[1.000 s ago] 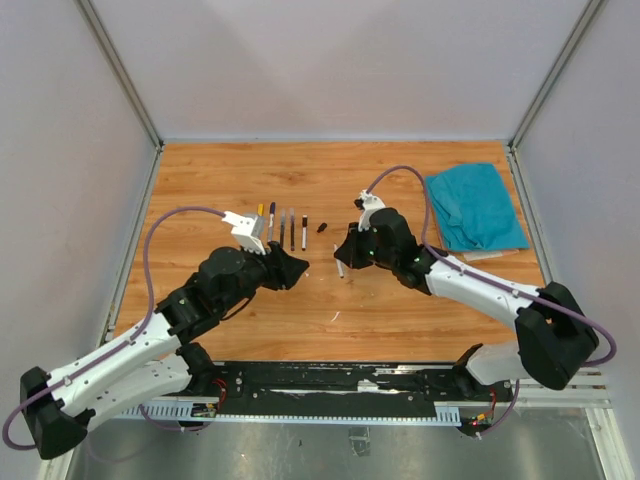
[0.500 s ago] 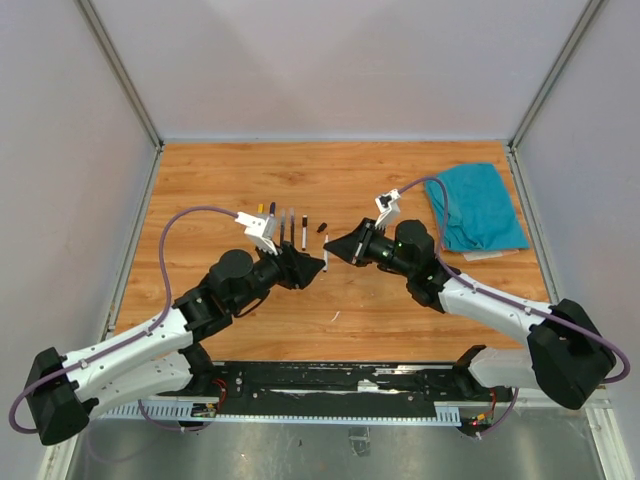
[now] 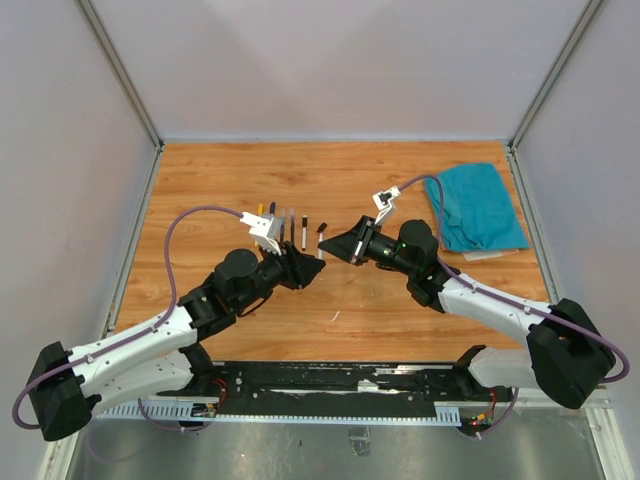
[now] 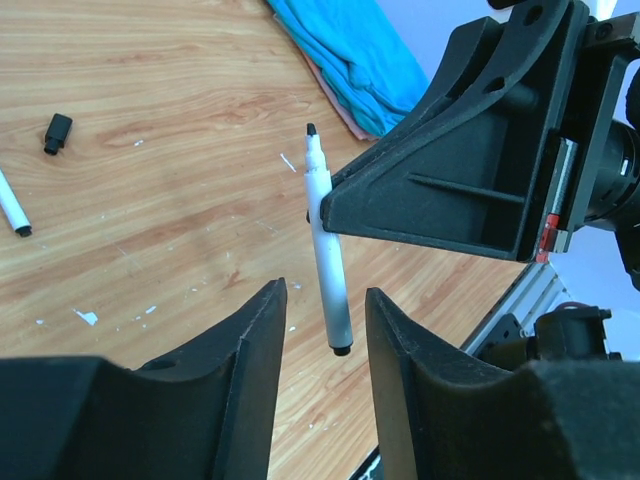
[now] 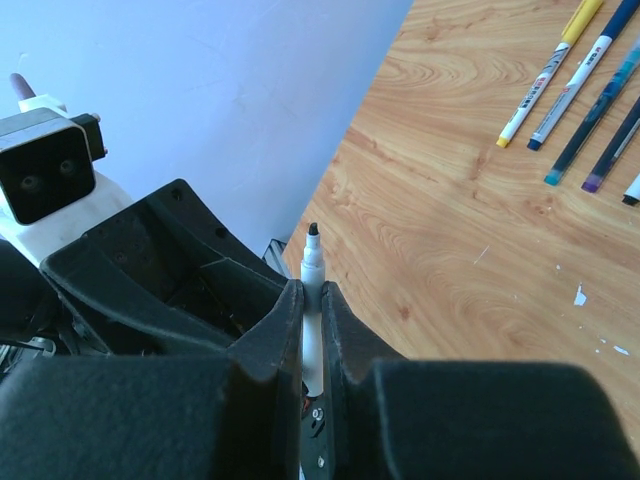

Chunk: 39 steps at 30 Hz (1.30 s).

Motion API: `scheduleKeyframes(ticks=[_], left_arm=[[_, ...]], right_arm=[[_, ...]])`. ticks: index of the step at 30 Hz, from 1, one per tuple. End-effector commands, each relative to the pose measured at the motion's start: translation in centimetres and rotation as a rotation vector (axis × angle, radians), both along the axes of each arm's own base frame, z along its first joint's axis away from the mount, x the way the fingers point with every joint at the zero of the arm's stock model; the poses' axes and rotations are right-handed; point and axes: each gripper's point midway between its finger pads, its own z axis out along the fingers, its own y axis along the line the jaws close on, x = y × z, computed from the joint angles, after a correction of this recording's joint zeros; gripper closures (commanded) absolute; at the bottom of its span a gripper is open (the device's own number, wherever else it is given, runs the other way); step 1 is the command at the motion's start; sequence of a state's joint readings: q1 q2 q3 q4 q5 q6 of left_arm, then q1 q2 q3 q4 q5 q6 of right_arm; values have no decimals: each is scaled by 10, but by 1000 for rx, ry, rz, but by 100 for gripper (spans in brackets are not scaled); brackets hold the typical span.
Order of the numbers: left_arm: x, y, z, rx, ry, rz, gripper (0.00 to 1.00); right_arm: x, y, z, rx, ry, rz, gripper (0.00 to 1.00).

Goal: Insert the pens into the pen caps
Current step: Pick up the pen from the center of the board.

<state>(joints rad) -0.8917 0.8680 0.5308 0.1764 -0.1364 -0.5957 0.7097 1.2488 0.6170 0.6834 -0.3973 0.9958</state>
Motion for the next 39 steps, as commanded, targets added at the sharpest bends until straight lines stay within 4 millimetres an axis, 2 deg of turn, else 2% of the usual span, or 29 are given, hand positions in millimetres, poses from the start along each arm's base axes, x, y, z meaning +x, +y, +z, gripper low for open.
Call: scheduleKeyframes(ticks=[1,10,13,16,23,26,28,32,35,39], left_arm=[[3,-5,13,-29,-37,1,60],[4,-11,14,-32,-35,-17,77],[4,-10,13,-34,-30,-16,89],[3,-9,13,-27,-27,-10,99],[8,-5,10,82,-32,-6,100],[10,-3,8,134,-31,-3,99],[13,1,6,156,-30,6,100],[24,14,1,177,-4,33,100],[35,33,2,181,18,68,100],[43,62,15,251,7,144,99]], right_arm=[[-5,1,23,50,-61,35,99],[-6,0,28,56,-82,34,99],[-6,0,29,54,-93,38,98],[-5,-2,28,37,-104,28,90],[0,-10,21,-47,-138,-16,65],[5,-19,16,-124,-169,-55,53],[9,-27,13,-190,-188,-87,48],[20,-51,2,-333,-209,-191,43],[29,-70,-9,-455,-210,-267,41],[39,-89,-19,-613,-205,-321,39]])
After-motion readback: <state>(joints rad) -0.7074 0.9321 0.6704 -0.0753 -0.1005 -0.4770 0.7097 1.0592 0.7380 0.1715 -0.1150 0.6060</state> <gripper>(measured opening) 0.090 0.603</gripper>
